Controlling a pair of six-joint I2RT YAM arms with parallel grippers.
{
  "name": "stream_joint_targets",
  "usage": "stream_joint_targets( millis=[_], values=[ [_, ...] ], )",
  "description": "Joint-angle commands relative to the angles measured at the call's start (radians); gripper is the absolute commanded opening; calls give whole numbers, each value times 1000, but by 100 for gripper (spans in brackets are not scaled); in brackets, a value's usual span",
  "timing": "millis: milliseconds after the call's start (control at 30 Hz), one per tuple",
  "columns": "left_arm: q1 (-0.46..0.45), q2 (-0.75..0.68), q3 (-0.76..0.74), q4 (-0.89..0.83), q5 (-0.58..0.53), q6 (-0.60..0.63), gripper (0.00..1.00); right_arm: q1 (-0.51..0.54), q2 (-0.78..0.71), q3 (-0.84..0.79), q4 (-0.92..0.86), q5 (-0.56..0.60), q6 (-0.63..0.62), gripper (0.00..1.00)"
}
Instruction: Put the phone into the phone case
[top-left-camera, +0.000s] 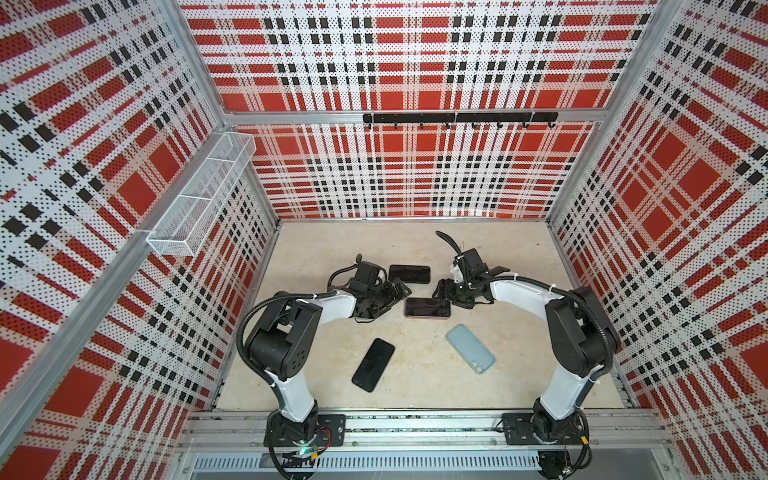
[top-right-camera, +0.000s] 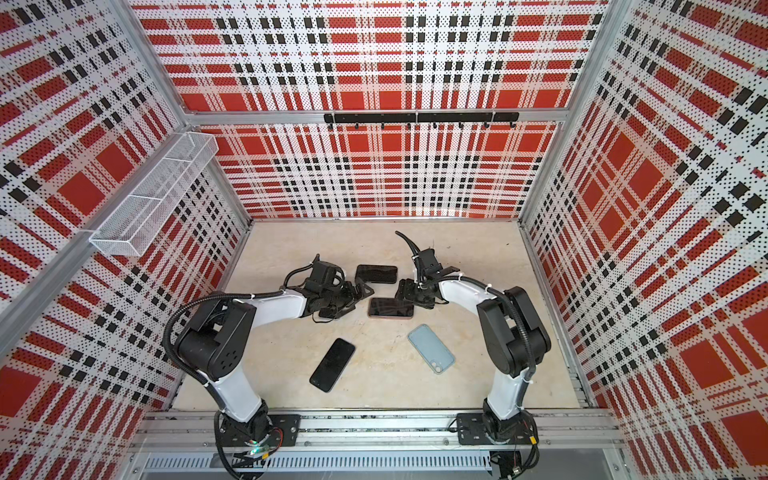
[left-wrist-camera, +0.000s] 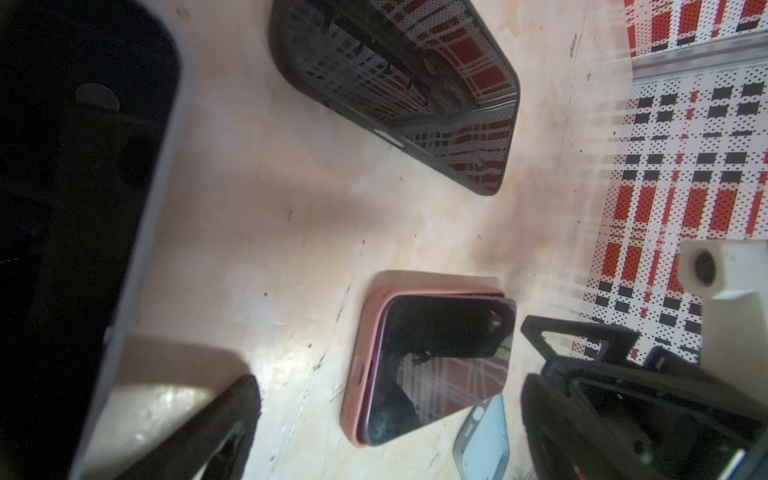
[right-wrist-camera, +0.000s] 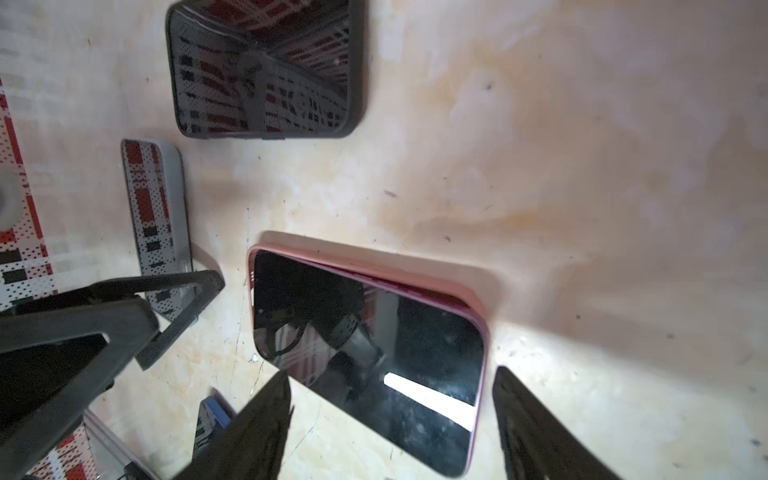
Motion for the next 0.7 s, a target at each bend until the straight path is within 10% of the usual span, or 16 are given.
stream_joint_targets(
  millis=[0,300,667],
  values=[
    [-10,-16,-7,-14,18,5,100,2,-47,-12,-27,63,-30,79],
    [-34,8,24,-13,40,9,100,3,-36,-84,17,37,14,75],
    [-46,45,43,-12,40,0,99,15,4,-106,64,23,32,45]
  ],
)
